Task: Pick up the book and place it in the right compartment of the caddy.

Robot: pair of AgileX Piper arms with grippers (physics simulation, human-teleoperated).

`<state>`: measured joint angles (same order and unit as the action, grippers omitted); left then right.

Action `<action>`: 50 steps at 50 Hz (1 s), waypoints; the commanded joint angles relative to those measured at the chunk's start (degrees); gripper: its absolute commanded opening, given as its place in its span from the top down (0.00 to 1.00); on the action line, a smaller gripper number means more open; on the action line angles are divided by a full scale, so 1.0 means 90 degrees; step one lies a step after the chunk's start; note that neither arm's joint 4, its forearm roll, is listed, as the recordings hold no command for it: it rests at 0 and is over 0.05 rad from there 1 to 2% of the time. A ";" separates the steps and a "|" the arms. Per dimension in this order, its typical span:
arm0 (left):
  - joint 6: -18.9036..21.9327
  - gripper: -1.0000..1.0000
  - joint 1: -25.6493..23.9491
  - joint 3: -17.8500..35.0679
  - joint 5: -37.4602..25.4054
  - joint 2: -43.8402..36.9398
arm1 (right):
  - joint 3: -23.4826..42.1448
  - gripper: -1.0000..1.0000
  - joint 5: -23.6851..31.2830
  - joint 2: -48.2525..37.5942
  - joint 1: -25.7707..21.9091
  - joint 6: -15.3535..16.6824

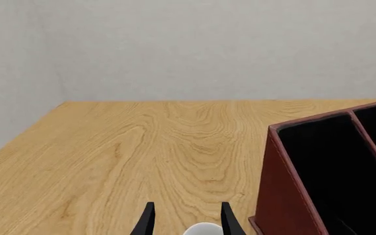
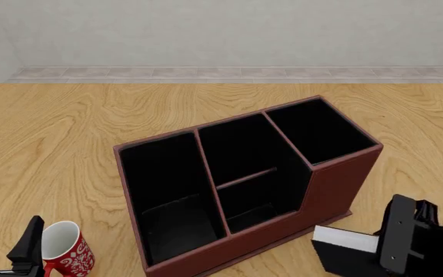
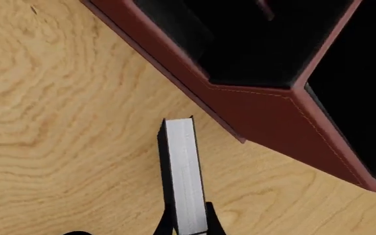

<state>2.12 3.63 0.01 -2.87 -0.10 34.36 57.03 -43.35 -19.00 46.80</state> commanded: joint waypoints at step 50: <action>0.0014 0.00 0.0018 0.0001 0.0093 -0.0086 | 0.0798 1.00 0.1414 0.0962 -0.1459 -0.2135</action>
<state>2.35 3.98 0.02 -2.67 -0.30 37.78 65.36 -38.24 -31.74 30.73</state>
